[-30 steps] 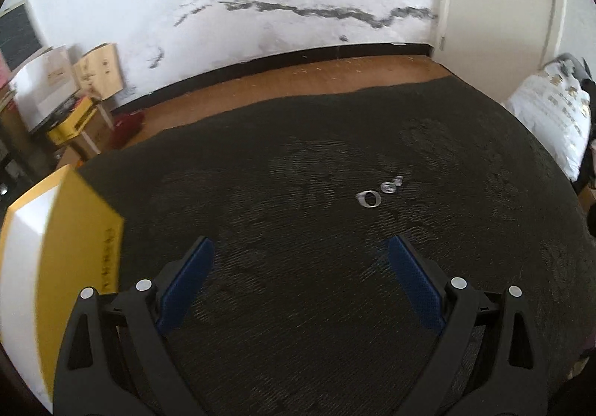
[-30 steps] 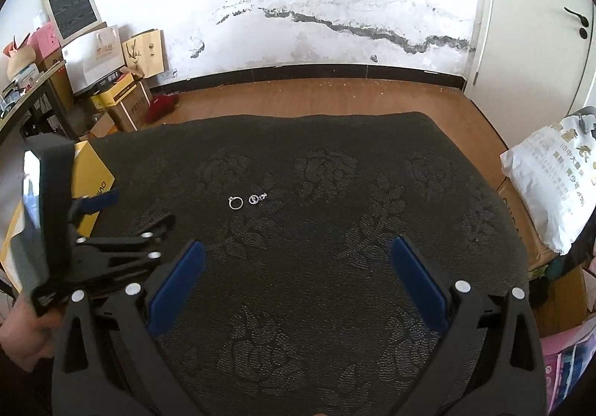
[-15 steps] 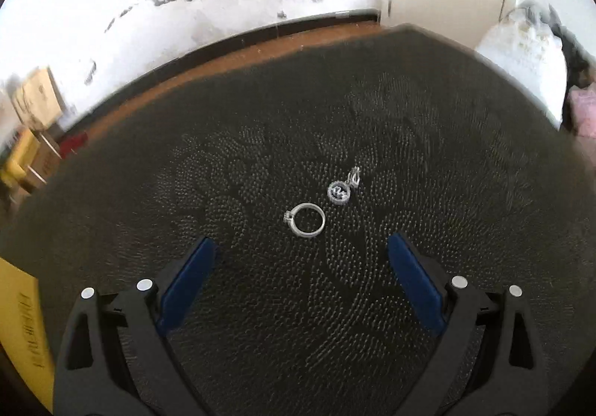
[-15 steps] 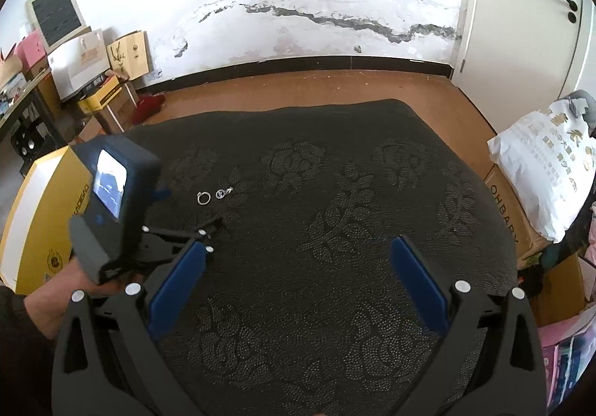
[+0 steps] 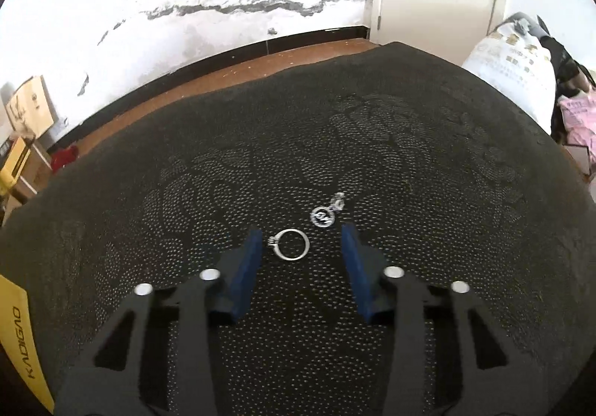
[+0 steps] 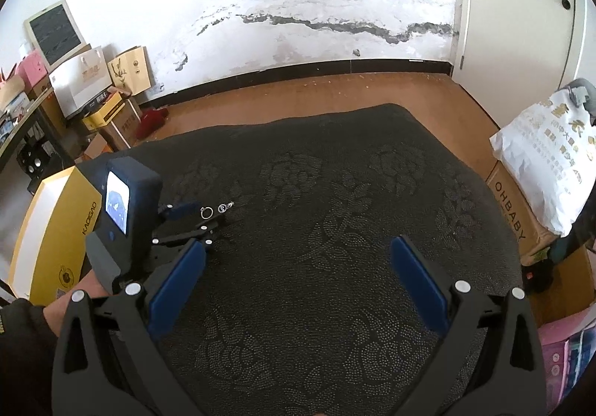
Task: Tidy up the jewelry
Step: 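Lower the left tool onto the silver ring and close on it, then lift the ring with the left tool while the right tool grasps the silver charm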
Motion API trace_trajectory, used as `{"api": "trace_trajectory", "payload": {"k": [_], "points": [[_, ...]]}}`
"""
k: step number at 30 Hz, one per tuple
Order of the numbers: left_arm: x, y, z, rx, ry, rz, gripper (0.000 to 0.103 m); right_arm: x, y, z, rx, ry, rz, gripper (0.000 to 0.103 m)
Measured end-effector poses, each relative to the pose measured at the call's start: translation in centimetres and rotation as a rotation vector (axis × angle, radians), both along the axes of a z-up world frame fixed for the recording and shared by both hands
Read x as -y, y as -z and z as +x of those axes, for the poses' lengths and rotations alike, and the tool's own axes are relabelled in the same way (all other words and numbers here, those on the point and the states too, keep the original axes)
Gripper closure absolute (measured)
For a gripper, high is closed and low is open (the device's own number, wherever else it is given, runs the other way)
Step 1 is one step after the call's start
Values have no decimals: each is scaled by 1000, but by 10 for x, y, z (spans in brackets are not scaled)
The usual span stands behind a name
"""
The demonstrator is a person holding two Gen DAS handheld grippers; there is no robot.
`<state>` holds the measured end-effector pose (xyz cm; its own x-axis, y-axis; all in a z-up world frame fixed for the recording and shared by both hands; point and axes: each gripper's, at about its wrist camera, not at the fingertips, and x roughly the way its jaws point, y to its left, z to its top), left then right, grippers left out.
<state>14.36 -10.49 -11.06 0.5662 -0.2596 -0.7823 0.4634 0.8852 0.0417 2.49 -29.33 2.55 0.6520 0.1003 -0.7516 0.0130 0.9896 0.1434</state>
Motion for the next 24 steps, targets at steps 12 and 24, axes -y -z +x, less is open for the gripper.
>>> {"api": "trace_trajectory", "payload": {"k": [12,24], "points": [[-3,-5,-3,1,0,7,81,2,1,7,-9,7,1,7],[-40,-60,-37,8,-101,-9,81,-29,14,29,-39,-47,-38,7]]}}
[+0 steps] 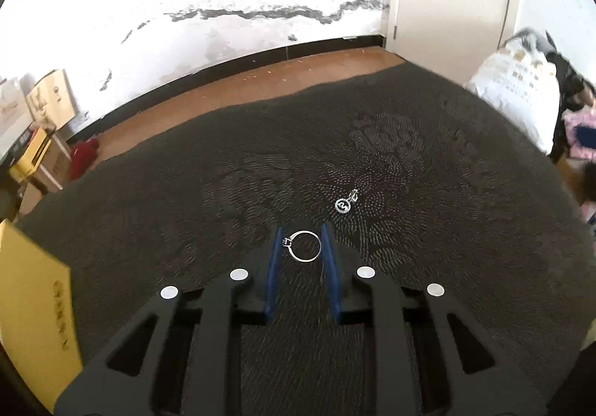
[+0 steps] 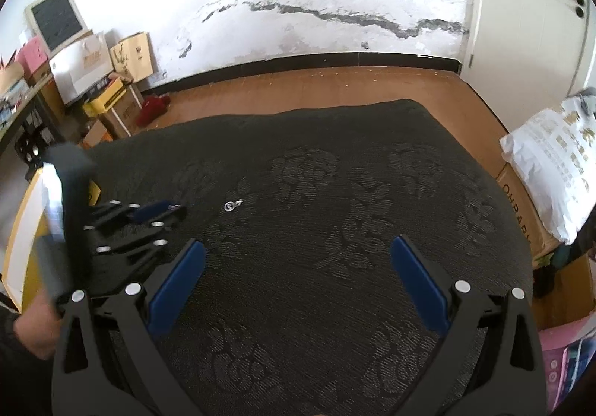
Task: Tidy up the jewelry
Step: 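Lift the ring with the left tool while the right tool grasps the silver charm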
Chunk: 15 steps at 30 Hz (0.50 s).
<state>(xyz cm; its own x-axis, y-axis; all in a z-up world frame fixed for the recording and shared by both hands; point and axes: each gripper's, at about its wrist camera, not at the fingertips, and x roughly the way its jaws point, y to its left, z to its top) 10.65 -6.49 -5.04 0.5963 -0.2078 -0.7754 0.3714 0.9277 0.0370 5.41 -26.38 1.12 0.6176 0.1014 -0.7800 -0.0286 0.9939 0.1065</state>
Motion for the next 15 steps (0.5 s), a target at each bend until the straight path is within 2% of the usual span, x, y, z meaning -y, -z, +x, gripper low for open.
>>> {"api": "trace_trajectory", "payload": {"k": [5,9,12,15], "points": [[-27,-30,-26,3,-87,-12,81,-34,16,22,-33,-65,-38,7],[-50,-50,-51,26,-157,-25,81,-63,41,46,-72,-155,-63,7],[-65,-52,-68,19,-176,-35,81,-80,66,67,-103,-203,-123,7],[-75,-47,-74,4,-180,-45,81,-89,87,85,-126,-208,-136,7]]}}
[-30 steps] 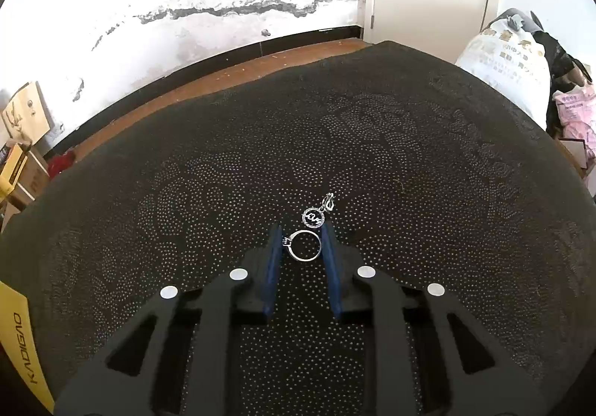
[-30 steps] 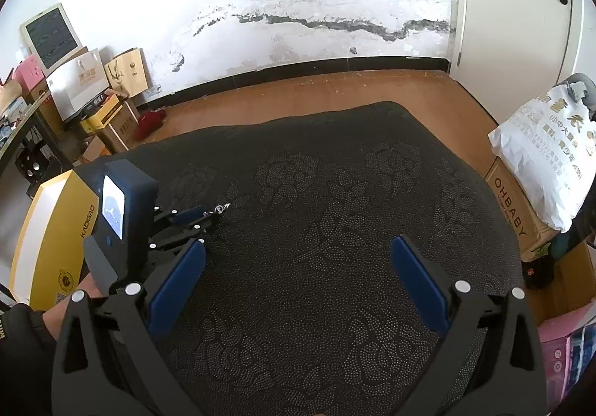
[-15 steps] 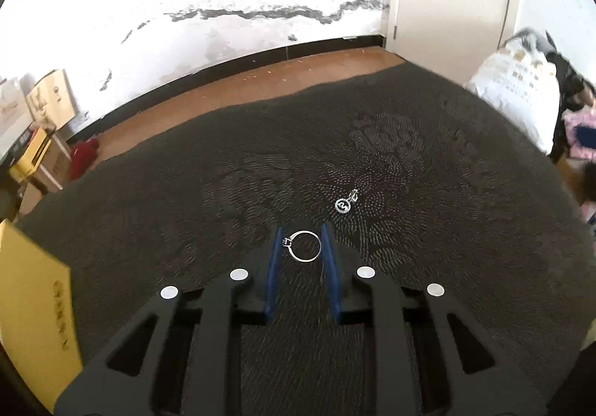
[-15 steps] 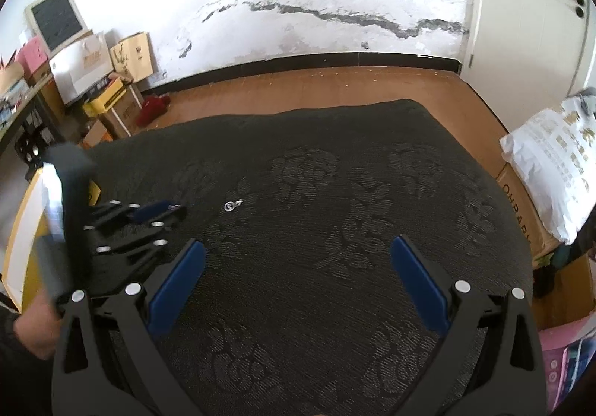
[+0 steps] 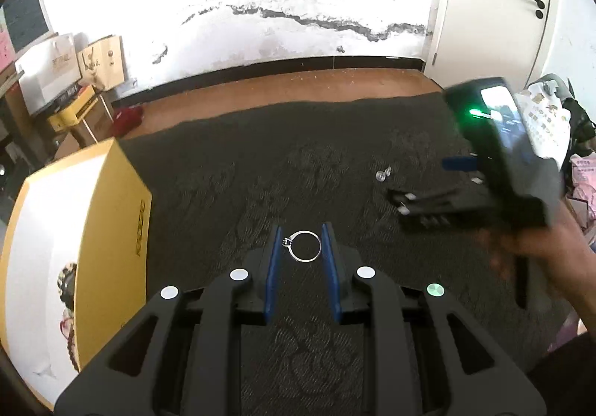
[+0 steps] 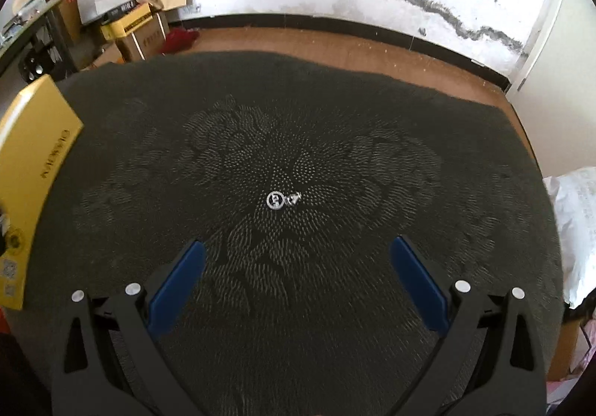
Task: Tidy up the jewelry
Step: 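Lift the ring with the left tool while the right tool grasps the silver charm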
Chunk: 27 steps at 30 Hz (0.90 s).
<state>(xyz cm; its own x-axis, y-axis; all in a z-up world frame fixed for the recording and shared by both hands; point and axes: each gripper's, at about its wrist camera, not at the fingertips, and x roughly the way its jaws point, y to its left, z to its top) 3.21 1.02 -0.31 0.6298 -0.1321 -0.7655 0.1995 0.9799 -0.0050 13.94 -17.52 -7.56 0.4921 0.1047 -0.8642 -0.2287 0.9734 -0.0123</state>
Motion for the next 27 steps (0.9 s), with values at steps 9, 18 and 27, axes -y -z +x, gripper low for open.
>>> {"api": "trace_trajectory", "payload": {"k": [9,18,27], "points": [[-29,8,2,-26,-29,-22,81,-9,35,32,-27,29,5,7],[-44,2,0,-19,-33,-38,81,-6,33,36,-6,23,18,27],[-46,-2,-1,-13,-48,-37,81,-18,22,32,11,-33,19,86]]}}
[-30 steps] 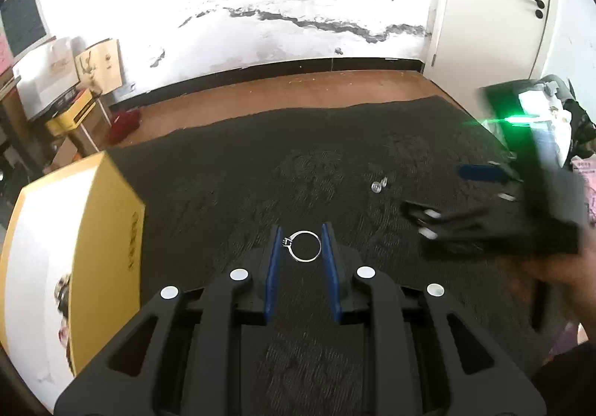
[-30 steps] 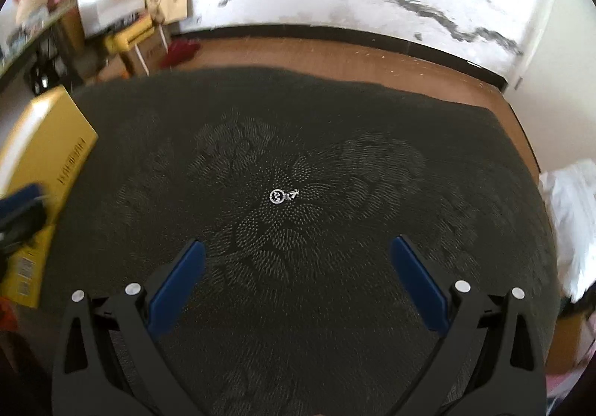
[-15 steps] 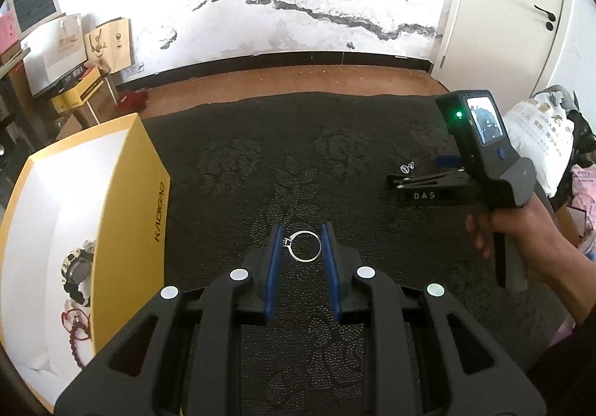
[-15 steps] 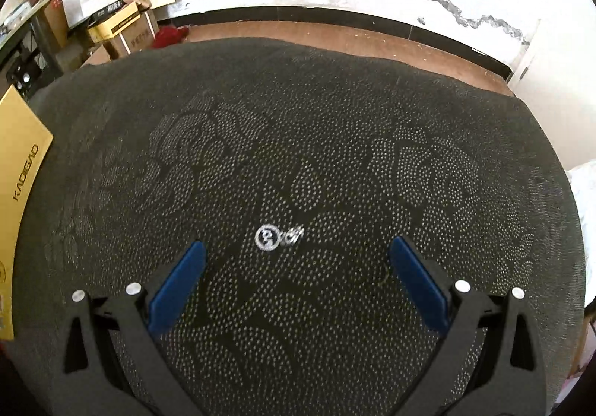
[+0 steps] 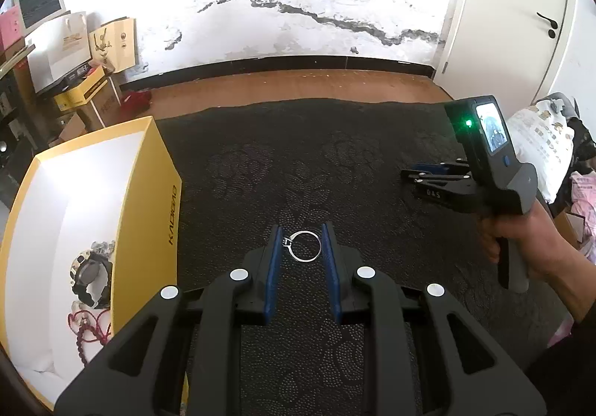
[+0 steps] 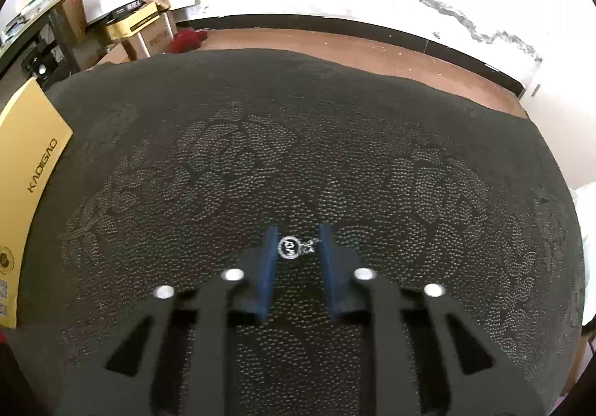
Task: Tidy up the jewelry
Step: 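Lift the ring with the left tool while the right tool grasps the silver charm, then carry the ring into the box with the left tool while the right tool carries the charm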
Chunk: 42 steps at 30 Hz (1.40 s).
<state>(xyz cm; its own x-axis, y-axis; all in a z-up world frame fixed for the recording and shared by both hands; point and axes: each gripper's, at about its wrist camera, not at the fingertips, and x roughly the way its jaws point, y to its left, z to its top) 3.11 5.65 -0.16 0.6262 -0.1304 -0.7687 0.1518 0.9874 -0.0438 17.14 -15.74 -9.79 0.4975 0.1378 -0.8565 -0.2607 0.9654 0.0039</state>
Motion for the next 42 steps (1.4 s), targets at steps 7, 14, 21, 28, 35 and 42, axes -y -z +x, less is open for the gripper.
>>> {"api": "trace_trajectory", "payload": {"k": [7,14,21,28,35,42], "points": [[-3,-4,7,3,-19,7,81,-3,-6,-3,-27,13,26,89],[-16,-15,5,16,-49,15,81,-5,-52,-17,8,22,76,89],[-46,-46,-5,63,-122,16,81,-49,-111,-53,63,-65,129,89],[-101,-63,-19,98,-241,26,81,-123,-162,-98,127,-236,178,89],[-173,-52,-39,77,-379,38,81,-205,-190,-123,152,-366,218,89],[-238,-22,-50,27,-495,71,81,-288,-185,-139,134,-458,220,89]]}}
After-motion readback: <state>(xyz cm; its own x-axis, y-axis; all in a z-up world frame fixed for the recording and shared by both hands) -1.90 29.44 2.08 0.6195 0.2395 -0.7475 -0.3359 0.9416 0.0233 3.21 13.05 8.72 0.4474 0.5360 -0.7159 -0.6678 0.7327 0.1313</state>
